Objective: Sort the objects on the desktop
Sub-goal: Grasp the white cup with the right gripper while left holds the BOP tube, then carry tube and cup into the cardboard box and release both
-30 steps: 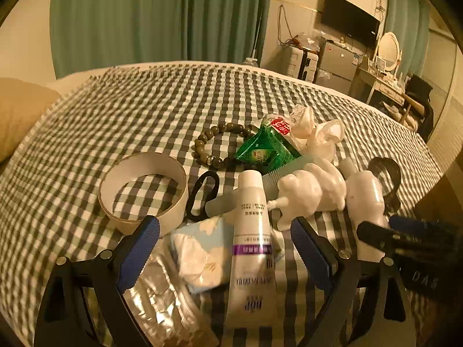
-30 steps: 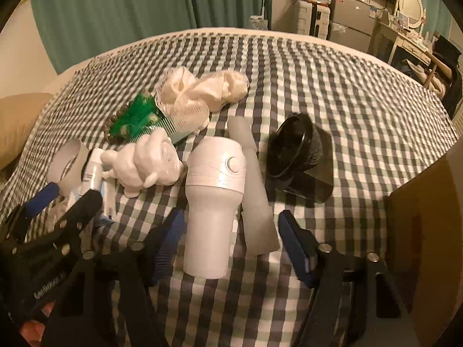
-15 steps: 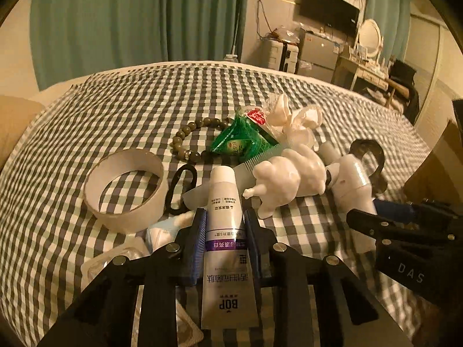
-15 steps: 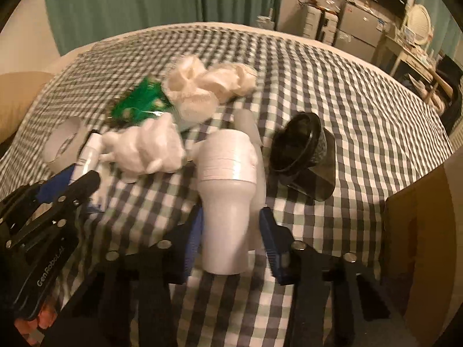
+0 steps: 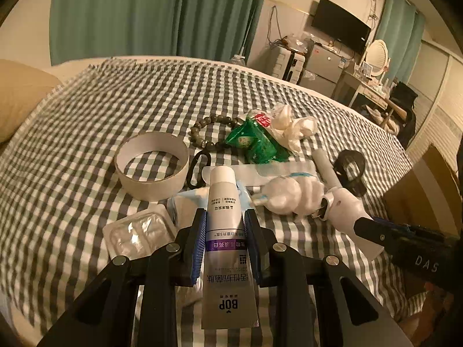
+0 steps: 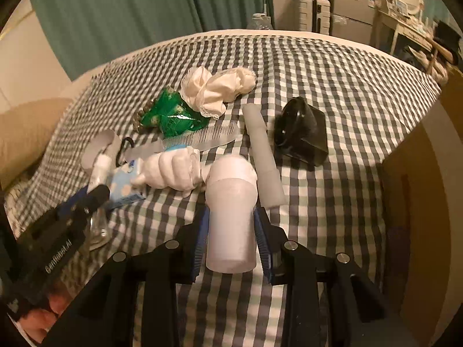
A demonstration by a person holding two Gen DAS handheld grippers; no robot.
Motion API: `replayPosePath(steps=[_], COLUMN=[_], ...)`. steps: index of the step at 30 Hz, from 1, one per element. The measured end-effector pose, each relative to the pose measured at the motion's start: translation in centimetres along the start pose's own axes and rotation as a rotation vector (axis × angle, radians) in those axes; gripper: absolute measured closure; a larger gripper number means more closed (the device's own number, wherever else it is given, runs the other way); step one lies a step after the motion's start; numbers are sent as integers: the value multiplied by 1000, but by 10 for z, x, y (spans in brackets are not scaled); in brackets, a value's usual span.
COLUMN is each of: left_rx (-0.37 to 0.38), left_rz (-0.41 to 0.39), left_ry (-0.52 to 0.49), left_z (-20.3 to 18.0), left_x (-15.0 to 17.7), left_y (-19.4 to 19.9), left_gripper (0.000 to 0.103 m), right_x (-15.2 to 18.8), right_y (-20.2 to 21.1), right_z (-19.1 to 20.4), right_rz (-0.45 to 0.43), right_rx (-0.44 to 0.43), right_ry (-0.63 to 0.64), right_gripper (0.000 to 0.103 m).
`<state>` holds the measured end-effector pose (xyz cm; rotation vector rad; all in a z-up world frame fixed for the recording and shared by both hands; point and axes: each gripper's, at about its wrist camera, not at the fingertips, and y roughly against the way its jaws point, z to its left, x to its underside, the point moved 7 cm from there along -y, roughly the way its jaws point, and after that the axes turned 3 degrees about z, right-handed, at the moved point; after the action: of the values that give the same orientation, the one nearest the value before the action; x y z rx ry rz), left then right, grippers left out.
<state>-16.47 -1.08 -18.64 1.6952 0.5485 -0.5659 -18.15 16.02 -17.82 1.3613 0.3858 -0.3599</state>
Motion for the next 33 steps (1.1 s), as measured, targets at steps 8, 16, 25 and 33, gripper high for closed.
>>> replayPosePath(steps=[8,16,25,33], left_rx=[22,18,17,43], left_rz=[-1,-18,-33,-72], left_ry=[24,22,-12,-66], left_z=[-2,-4,-22,-54], left_x=[9,15,11,-15], left_y=[34,65,89,121], left_gripper=[76,76,76,76], right_x=[18,26,24,5], right_y=[23,46,74,128], right_z=[14,25,31,39], right_rz=[0,-39,-87,-170], right_rx=[-18,-27,-24,-32], right_ry=[15,29,49,99], right_gripper=[72,72,72,73])
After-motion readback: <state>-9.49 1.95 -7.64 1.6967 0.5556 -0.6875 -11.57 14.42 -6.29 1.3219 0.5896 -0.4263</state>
